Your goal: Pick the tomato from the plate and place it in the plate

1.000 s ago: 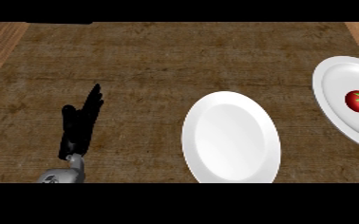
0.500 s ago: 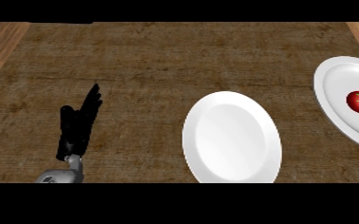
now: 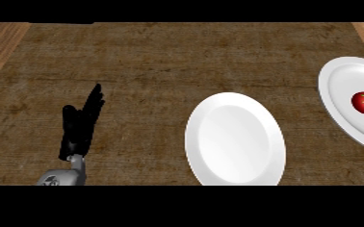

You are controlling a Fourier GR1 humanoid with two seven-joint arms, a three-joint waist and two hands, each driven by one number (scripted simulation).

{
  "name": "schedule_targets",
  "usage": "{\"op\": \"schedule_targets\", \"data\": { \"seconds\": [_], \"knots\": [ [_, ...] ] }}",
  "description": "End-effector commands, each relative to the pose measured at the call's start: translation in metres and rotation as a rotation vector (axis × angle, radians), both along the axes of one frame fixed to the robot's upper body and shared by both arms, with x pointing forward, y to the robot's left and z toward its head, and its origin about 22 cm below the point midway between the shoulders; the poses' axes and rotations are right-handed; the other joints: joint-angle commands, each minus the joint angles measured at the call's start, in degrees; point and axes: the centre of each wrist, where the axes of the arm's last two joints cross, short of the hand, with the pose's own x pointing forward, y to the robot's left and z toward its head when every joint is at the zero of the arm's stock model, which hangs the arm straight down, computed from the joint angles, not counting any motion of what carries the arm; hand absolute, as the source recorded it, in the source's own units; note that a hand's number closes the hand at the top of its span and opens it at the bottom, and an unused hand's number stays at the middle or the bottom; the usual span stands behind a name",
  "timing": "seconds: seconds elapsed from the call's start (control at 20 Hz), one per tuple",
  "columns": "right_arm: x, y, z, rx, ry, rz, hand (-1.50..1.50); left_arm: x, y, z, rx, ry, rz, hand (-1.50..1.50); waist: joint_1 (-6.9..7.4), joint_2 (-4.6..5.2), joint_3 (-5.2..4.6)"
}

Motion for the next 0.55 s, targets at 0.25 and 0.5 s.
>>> {"op": "schedule_targets", "data": {
  "seconds": [0.25, 0.5],
  "knots": [
    [-0.016, -0.005, -0.009, 0.005, -0.016, -0.076, -1.50, -0.006, 0.004, 0.003, 0.004, -0.009, -0.013, 0.00, 0.74, -0.01, 0.10],
    [-0.017, -0.011, 0.006, -0.021, 0.001, -0.075, -1.50, -0.009, -0.011, -0.006, -0.012, 0.006, -0.022, 0.00, 1.03, 0.15, 0.13]
  ]
}}
